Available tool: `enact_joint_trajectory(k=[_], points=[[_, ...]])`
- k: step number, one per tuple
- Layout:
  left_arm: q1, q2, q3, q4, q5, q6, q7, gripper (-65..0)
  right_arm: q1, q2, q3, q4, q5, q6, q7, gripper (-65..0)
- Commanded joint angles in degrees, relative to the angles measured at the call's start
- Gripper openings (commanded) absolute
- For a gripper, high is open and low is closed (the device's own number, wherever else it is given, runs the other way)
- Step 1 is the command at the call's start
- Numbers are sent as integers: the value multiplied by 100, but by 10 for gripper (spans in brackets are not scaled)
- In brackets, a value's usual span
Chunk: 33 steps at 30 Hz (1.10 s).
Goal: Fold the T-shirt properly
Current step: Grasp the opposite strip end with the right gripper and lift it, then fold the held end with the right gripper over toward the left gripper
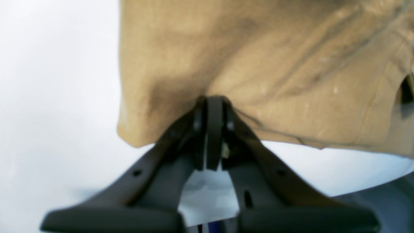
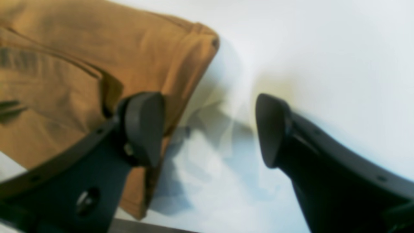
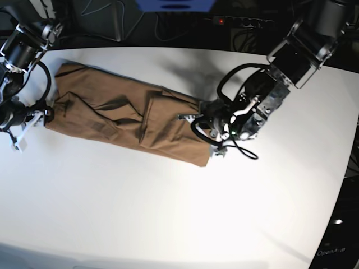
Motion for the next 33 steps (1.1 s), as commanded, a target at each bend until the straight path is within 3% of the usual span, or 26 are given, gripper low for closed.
enact_joint_trajectory(k=[1,20,28,30,33], points=[[204,-260,47,-262,772,292,36,-625,44,108,16,106,40,14,12,-207],[240,-225,47,-253,772,292,45,-625,-528,-701,16,115,40,14,12,-213],[240,-216,47,-253,772,292,62,-625,-537,-789,16,115,40,14,12,-219],[240,-216,47,-253,772,292,62,-625,-537,-789,16,115,40,14,12,-251],[257,-216,47,-253,772,292,62,-625,-537,-780,16,115,31,14,12,-387]])
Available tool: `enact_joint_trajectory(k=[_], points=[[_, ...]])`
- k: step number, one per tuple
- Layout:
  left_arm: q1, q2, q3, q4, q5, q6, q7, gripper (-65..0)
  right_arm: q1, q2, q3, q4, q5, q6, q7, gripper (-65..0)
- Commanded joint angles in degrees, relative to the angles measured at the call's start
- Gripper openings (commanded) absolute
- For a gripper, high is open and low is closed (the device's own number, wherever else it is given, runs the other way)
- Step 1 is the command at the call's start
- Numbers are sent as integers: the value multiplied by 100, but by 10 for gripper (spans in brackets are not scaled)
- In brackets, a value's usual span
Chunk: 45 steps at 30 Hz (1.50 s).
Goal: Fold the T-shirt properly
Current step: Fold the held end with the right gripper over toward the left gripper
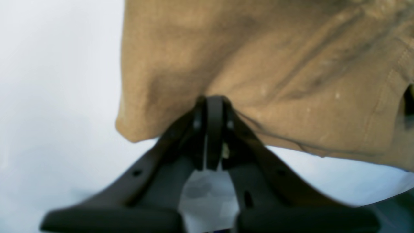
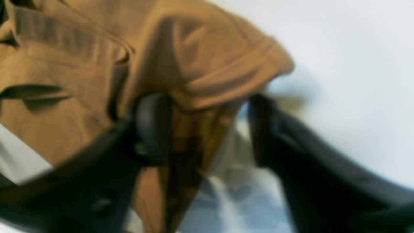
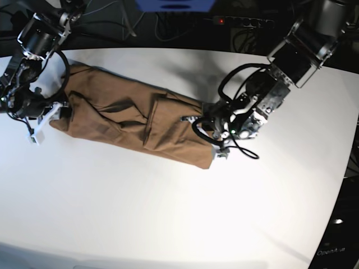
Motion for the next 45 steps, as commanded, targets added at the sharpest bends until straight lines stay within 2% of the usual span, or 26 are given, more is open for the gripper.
enact_joint_trajectory(k=[1,4,5,10,16,21,29,34,40,45], points=[[259,-218,34,-255,549,248,158,-625,-69,-56,-23,-68,-183,-25,-391,-450],[277,-218,34,-255,549,248,150,-625,-69,-56,-23,-68,-192,-25,-391,-625],[277,-218,34,-255,549,248,150,-625,-69,-56,-23,-68,-192,-25,-391,-650],[295,-227,34,-255,549,248,176,-625,-25,-39,-32,-60,-201,-25,-391,-641],[400,-227,34,-246,549,248,176,-625,248,269,-67,-60,-201,-25,-391,-641],[532,-227,16,-246,549,248,185,-625,476,401,-85,-60,-183,-25,-391,-641],[725,-227,8,-246,549,248,185,-626,758,427,-630,204,-192,-25,-391,-640],[778,-210,8,-246,540,248,185,-626,731,181,-736,1118,-183,-25,-391,-641],[805,-201,-1,-246,549,248,185,-626,643,-118,-1439,1453,-210,-25,-391,-641],[805,-201,-1,-246,549,248,176,-626,555,-408,-1500,1769,-183,-25,-391,-641]])
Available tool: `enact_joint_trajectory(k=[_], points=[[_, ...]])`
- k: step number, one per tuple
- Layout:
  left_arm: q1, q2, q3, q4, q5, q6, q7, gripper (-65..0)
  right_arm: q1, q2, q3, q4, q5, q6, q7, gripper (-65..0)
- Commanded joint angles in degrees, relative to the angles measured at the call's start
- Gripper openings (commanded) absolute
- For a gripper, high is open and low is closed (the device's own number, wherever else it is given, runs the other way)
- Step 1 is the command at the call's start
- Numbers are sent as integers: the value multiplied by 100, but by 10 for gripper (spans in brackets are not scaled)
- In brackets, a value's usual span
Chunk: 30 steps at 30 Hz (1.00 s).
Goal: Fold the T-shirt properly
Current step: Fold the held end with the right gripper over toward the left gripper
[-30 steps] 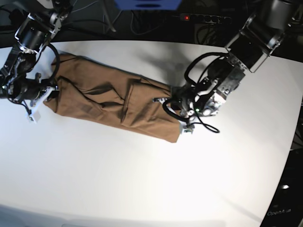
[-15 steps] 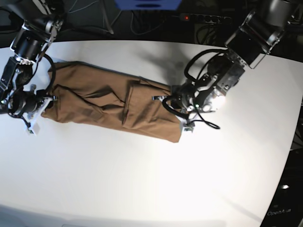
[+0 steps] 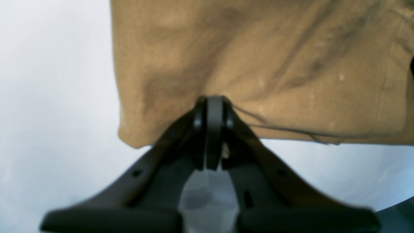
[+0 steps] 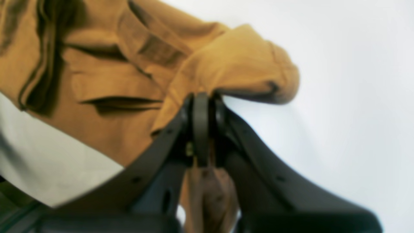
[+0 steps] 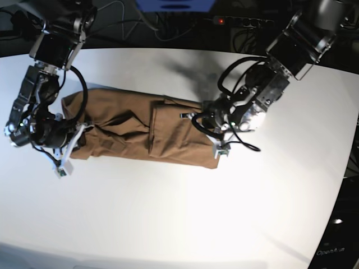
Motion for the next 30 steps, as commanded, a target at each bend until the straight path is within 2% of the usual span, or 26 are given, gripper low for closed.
enact_joint_trajectory(k=[1,11,18,24,28,30], points=[[437,-218,117,-360,356,261,478,-626,88,-19,-41,152,59,-1,58,-641],[437,-209,117,-351,339,261,451,-626,132,-635,-735,213,50,-1,58,-641],[446,-227,117,44,339,261,486,-626,184,-1162,-1201,205,59,-1,58,-641],[437,-218,108,71,330,261,486,-626,386,-1373,-1764,196,42,-1,58,-641],[411,-218,91,220,330,261,486,-626,457,-1400,-2019,196,42,-1,58,-641],[437,-218,-138,414,330,261,504,-626,457,-1417,-2124,196,42,-1,58,-641]])
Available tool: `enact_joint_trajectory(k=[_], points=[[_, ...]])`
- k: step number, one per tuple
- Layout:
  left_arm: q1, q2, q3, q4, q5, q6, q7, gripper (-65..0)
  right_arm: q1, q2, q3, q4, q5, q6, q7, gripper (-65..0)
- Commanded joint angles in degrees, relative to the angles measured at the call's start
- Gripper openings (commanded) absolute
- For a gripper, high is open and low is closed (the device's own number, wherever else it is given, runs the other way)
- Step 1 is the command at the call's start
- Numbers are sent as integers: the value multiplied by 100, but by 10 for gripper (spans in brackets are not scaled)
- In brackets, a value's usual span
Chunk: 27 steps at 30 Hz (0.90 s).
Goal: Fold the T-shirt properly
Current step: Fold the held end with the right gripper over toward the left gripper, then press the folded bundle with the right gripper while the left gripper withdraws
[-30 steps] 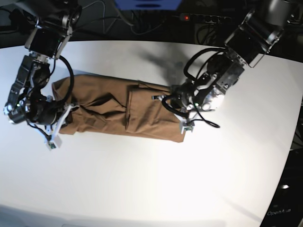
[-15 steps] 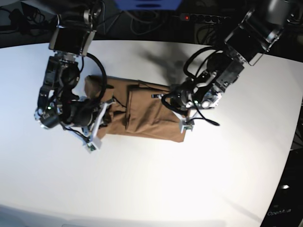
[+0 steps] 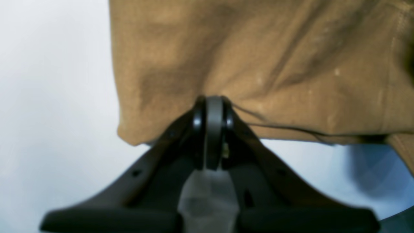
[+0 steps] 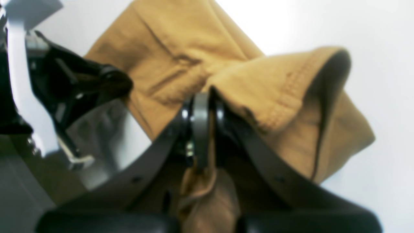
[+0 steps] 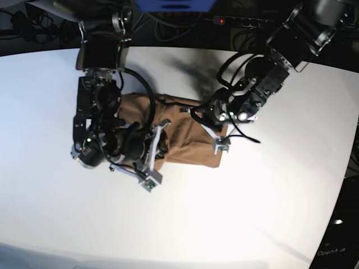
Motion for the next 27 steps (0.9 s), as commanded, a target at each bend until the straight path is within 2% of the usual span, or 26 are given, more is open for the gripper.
enact_joint_trajectory(k=[1,9,27], points=[[169,-183,-93,-40,2,185,679,-626,142,-91,-46,95,114,-1,82,-641],[283,-192,-655,751,37,185,1101,-626,98,-117,-90,95,140,-1,82,-641],[-139,-183,-647,663,46,185,1101,-626,89,-117,-90,95,131,-1,82,-641]])
